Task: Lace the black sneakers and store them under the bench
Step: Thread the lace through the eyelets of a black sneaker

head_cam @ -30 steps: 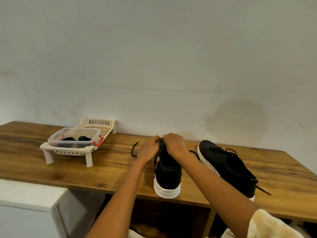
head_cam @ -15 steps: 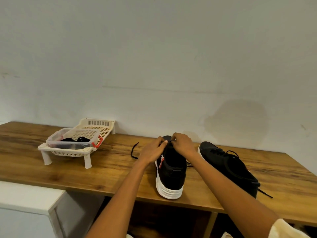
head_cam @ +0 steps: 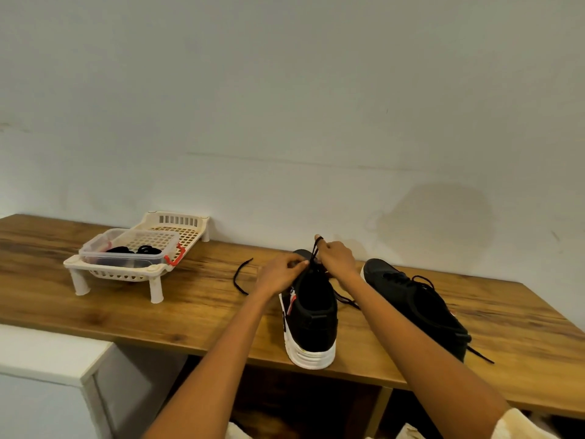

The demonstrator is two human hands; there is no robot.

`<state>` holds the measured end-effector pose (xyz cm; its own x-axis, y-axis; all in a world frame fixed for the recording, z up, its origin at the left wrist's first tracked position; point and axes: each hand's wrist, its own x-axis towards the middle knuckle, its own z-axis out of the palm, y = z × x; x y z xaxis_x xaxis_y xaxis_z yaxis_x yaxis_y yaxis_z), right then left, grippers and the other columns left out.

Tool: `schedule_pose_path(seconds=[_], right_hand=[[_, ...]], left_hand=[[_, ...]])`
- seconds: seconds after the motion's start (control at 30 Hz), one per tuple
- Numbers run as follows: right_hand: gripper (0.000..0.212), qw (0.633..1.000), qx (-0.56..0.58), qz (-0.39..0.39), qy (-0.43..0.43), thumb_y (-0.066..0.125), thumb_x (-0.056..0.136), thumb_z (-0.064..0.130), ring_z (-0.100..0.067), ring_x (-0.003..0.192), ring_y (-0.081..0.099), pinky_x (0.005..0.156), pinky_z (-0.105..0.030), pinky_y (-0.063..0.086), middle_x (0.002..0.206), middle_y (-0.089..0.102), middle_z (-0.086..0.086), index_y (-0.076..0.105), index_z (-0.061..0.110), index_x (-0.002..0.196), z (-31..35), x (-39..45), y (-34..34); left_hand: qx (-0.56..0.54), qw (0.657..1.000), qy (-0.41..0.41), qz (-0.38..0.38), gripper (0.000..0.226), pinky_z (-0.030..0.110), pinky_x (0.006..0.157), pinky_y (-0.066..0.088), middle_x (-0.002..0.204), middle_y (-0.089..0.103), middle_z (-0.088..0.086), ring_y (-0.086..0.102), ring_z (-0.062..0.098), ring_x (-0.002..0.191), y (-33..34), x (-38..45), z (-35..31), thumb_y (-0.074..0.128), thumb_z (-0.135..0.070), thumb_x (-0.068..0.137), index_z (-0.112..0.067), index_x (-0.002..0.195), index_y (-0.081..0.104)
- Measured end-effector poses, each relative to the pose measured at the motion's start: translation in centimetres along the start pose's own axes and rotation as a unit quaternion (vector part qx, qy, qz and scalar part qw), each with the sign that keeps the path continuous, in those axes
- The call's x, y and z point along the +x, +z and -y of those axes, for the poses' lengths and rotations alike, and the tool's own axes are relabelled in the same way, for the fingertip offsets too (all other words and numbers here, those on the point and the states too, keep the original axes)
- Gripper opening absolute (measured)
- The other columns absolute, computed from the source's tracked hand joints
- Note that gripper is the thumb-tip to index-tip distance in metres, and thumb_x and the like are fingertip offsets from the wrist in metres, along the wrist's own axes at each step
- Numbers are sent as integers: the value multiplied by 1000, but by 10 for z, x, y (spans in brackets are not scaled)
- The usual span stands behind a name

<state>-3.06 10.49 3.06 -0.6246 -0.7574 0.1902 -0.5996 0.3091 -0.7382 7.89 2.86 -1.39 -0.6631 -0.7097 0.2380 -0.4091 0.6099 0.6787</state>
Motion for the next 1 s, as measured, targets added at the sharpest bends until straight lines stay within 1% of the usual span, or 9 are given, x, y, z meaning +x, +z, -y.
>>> schedule_pose_path(seconds=[0.17, 0.3, 0.4, 0.5, 0.57, 0.67, 0.77, 0.9, 1.0], right_hand=[[44, 996, 89, 25, -4, 44, 97, 43, -28, 77, 63, 79, -44, 53, 72, 64, -2, 64, 15, 69, -8, -4, -2], [30, 992, 120, 46, -12, 42, 99, 26, -24, 81, 62, 86, -47, 52, 75, 63, 2, 67, 14, 86, -17, -8, -2], [24, 987, 79, 120, -75, 49, 97, 30, -19, 97, 61, 88, -34, 52, 100, 65, 3, 65, 19, 110, -23, -13, -5], [27, 985, 37, 128, -111, 58, 92, 34, -10, 85, 58, 75, -20, 48, 95, 63, 6, 64, 18, 114, -20, -14, -7], [17, 986, -33, 89, -138, 60, 90, 35, -7, 62, 53, 59, -21, 42, 72, 61, 8, 67, 20, 89, -15, -10, -6], [32, 987, -66, 46, -141, 62, 89, 37, -14, 51, 48, 56, -29, 38, 56, 55, 1, 58, 21, 61, -3, -3, -6], [24, 988, 49, 14, -146, 65, 87, 35, -21, 69, 64, 65, -34, 51, 71, 68, -6, 68, 15, 73, 14, 3, -17], [16, 964, 231, -20, -127, 65, 89, 25, -12, 70, 63, 66, -23, 57, 71, 66, 1, 71, 9, 88, 35, 9, -38], [17, 947, 301, -34, -109, 65, 89, 23, -10, 68, 63, 69, -25, 58, 72, 65, 0, 70, 8, 92, 39, 9, -37]], left_hand=[[-98, 994, -39, -25, 14, 42, 83, 52, 88, 64, -5, 62, 16, 89, 5, 2, -12, 60, -34, 88, -28, 99, 65], [-47, 991, -52, -115, 12, 33, 83, 49, 98, 69, -6, 62, 14, 94, 2, 2, -23, 61, -35, 87, -29, 93, 69], [-257, 947, -53, -183, 8, 39, 87, 52, 92, 69, -1, 63, 19, 93, -10, 10, -40, 62, -19, 89, -21, 88, 69], [-363, 913, -39, -182, 11, 21, 75, 52, 92, 67, 3, 60, 10, 82, -16, 9, -58, 60, -9, 90, -11, 95, 70], [-351, 921, -37, -162, 11, 17, 69, 51, 96, 69, 6, 60, 11, 82, -12, 8, -57, 61, -9, 90, -9, 97, 70], [-283, 940, -40, -186, 10, 33, 84, 51, 99, 69, 4, 62, 19, 92, -14, 8, -48, 61, -15, 91, -18, 95, 69], [-300, 942, -53, -138, 23, 28, 86, 49, 99, 65, 0, 61, 17, 96, -18, -2, -34, 50, -22, 97, -12, 107, 67], [-245, 969, -37, -1, 26, 22, 78, 51, 91, 69, -3, 64, 13, 88, -11, -12, -12, 55, -39, 93, -18, 93, 70], [-125, 990, -13, -72, 19, 32, 81, 52, 92, 67, -2, 62, 16, 89, -10, -3, -10, 65, -33, 87, -17, 91, 74]])
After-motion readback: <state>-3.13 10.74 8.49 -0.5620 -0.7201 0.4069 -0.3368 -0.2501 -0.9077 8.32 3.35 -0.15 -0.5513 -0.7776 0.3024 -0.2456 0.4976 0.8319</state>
